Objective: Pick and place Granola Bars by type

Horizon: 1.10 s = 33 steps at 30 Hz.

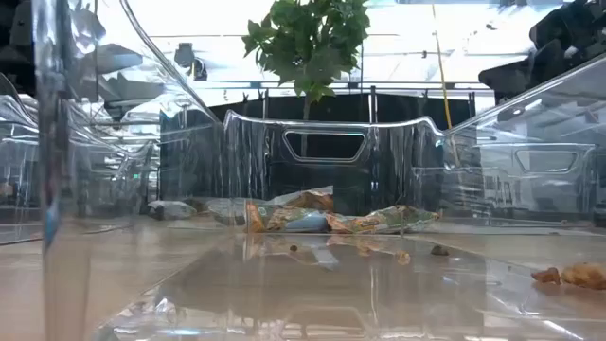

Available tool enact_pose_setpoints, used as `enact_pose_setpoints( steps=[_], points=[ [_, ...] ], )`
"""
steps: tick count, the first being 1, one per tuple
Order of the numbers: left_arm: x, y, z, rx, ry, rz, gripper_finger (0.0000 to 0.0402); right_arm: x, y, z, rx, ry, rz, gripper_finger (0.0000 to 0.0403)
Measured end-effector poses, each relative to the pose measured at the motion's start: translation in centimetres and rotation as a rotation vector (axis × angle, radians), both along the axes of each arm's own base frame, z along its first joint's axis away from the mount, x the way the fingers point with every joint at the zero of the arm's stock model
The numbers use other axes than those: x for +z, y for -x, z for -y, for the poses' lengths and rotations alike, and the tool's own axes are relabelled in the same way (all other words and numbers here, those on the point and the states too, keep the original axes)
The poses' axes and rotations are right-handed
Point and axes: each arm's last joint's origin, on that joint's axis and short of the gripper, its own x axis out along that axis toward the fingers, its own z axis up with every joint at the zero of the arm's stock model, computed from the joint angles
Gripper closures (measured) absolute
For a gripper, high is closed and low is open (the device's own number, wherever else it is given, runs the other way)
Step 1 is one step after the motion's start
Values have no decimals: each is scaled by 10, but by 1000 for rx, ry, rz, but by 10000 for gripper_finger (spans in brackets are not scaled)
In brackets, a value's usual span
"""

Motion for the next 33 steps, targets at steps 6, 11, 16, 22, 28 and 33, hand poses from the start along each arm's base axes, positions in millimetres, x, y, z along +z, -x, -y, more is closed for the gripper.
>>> enact_pose_setpoints(
  steps=[6, 11, 16, 22, 28, 33],
  points=[
    [-1, 0, 0, -2, 0, -5, 75, 0, 0, 0, 2, -18, 1, 403],
    [-3, 0, 0, -1, -13, -34, 176, 0, 0, 0, 2, -18, -1, 403],
    [-5, 0, 0, -1, -32, -52, 292, -1, 0, 0, 1, -17, -9, 403],
    [-5, 0, 0, -1, -54, -52, 392, -2, 0, 0, 2, -16, -19, 403],
    [2, 0, 2, -56, 93, -31, 387, -2, 0, 0, 2, -16, -26, 403],
    [37, -4, 12, -256, 125, -28, 395, -3, 0, 0, 2, -11, -28, 403]
  ],
)
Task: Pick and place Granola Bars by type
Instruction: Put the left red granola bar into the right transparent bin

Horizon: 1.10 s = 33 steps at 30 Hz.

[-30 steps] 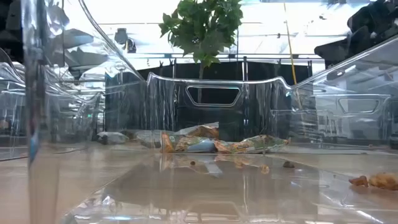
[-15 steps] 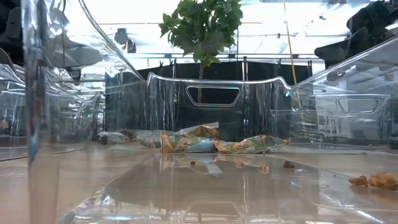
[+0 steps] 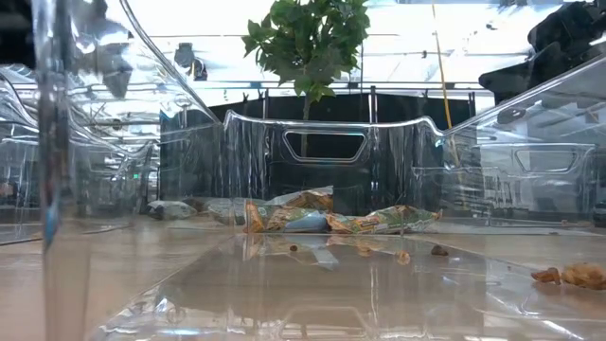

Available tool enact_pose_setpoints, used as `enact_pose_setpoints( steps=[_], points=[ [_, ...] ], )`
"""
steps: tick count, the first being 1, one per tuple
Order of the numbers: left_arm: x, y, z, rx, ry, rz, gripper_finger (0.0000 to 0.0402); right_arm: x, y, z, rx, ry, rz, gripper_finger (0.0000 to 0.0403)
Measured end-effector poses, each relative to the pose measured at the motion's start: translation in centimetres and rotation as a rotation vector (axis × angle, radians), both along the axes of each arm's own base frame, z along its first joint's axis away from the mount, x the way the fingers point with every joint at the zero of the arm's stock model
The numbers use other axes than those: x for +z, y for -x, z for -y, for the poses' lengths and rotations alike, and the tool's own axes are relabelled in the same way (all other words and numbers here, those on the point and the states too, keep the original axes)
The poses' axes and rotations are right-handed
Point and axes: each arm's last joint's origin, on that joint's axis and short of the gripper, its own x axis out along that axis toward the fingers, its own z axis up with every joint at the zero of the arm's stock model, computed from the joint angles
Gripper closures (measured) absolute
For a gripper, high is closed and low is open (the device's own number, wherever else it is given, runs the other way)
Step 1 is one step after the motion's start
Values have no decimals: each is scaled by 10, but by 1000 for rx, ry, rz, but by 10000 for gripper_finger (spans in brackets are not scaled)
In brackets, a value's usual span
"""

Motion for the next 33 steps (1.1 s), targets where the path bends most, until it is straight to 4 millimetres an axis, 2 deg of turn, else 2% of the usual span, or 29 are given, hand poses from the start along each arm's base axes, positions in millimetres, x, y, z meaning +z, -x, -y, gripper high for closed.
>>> enact_pose_setpoints(
  steps=[2, 5, 8, 14, 19, 23, 27, 33],
  points=[
    [13, -7, 6, -17, -20, -61, 397, 0, 0, 0, -1, 12, -1, 403],
    [31, -24, 18, 5, -35, -243, 396, 0, 0, 0, -1, 14, -1, 403],
    [48, -46, 40, -43, -66, -445, 396, 0, 0, 0, -1, 14, -1, 403],
    [73, -94, 110, -168, -150, -714, 397, 0, 0, 0, -2, 16, -1, 403],
    [85, -124, 172, -112, -156, -900, 399, 0, 0, 0, -1, 17, 0, 403],
    [79, -143, 215, -28, -68, -1033, 399, 0, 0, 0, -1, 15, 0, 403],
    [63, -157, 253, 29, 99, -1161, 400, 0, 0, 0, -1, 14, 1, 403],
    [29, -164, 289, 143, 327, -1346, 400, 0, 0, 0, -1, 13, 1, 403]
  ],
)
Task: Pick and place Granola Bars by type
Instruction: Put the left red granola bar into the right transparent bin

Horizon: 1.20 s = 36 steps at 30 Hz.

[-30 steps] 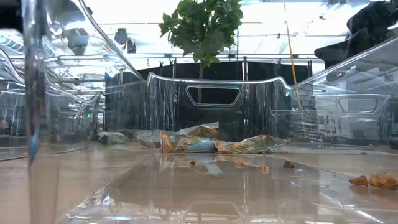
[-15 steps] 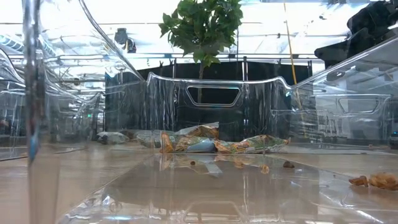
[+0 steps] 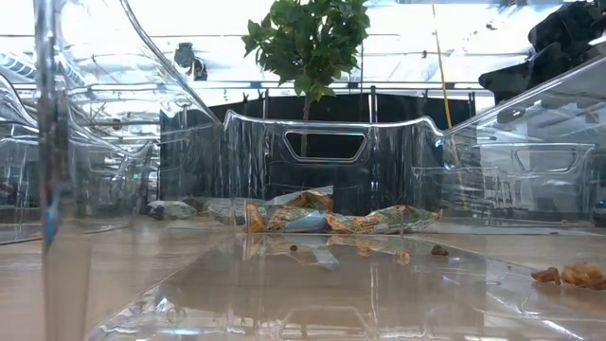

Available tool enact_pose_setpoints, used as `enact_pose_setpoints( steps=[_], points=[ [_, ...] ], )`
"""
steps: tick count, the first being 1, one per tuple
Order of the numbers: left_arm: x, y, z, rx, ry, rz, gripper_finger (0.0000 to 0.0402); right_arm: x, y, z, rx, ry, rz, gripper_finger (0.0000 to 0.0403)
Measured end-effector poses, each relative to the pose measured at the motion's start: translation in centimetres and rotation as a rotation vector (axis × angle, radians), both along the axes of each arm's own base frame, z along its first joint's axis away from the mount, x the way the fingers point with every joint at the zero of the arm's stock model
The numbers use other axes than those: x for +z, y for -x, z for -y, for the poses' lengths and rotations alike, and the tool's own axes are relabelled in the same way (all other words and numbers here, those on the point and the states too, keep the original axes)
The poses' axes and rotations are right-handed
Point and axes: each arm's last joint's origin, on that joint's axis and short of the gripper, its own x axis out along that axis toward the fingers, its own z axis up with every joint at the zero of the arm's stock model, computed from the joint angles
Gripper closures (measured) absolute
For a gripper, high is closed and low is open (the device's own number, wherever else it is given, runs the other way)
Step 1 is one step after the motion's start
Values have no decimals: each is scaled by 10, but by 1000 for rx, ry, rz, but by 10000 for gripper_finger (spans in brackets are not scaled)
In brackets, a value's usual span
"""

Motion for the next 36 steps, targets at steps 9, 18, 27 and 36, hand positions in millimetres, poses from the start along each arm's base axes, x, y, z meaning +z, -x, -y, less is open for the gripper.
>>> enact_pose_setpoints(
  steps=[9, 18, 27, 36],
  points=[
    [-35, 20, 17, 244, 9, -299, 400, -2, 0, 0, 3, -70, -20, 403],
    [-36, 33, 11, 342, -86, -392, 382, -11, -3, 0, 1, -69, -77, 403],
    [-38, 25, 3, 270, -112, -372, 269, -22, -9, -1, -5, -146, -151, 403],
    [-67, 35, -12, 262, -213, -437, 201, -24, -10, -1, -7, -199, -180, 403]
  ],
)
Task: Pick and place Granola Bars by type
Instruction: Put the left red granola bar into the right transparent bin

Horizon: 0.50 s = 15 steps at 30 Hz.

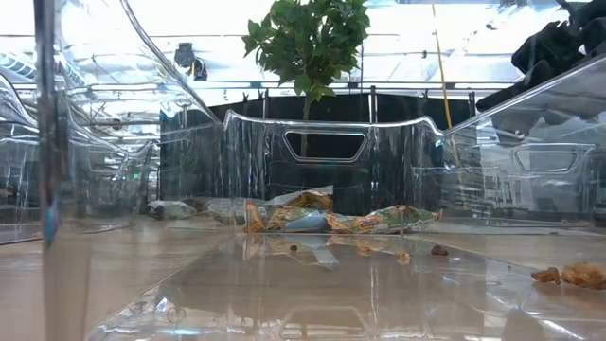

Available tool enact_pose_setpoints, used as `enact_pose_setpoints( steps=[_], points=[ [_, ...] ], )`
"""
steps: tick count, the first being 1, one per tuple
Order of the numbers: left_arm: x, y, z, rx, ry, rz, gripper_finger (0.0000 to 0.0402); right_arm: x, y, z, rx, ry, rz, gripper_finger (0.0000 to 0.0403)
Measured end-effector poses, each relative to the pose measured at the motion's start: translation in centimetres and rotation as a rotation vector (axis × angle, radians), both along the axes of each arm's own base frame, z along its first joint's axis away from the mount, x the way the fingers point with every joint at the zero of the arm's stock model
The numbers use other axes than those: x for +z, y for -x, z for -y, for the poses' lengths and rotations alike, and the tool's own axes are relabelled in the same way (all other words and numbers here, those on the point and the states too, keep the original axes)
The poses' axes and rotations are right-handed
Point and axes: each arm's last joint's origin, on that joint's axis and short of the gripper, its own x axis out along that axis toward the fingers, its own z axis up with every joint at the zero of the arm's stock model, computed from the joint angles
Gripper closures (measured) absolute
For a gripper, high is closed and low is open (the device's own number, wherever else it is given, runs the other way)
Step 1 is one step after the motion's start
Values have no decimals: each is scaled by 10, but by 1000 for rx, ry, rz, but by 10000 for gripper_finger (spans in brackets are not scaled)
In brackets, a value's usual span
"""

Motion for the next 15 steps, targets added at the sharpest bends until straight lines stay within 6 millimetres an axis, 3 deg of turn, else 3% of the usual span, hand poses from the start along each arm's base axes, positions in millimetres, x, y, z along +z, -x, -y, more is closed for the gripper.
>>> enact_pose_setpoints(
  steps=[6, 15],
  points=[
    [-16, 7, -10, -6, -51, -46, 207, 0, 0, 0, 0, 0, -2, 403],
    [-18, 1, -13, 25, -15, -54, 226, 0, -1, 0, 0, 0, -3, 403]
  ],
)
